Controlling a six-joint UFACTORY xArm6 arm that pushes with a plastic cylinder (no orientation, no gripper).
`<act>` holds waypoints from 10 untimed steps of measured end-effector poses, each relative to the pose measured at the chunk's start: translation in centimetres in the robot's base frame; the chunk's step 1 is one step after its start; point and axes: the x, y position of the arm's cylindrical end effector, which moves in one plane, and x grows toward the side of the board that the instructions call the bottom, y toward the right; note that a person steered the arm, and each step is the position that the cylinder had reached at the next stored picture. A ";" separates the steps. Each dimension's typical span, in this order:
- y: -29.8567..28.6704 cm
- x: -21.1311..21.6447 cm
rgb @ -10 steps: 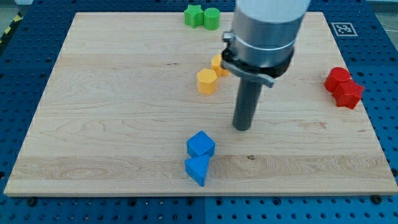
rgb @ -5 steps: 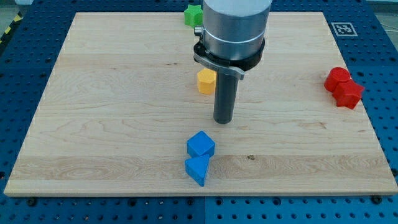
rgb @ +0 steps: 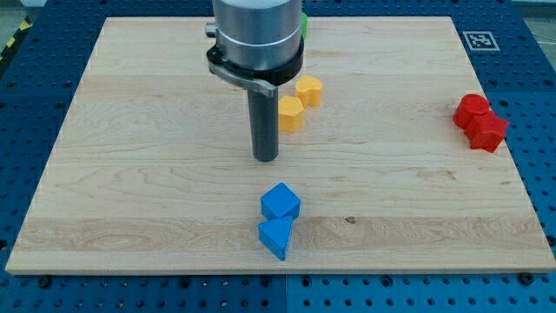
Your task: Push the yellow hexagon into the yellow heart
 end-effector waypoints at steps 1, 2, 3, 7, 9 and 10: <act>0.5 -1.3; 0.5 -1.4; 0.5 -1.4; 2.9 -4.6; 2.9 -5.6; 2.8 -5.6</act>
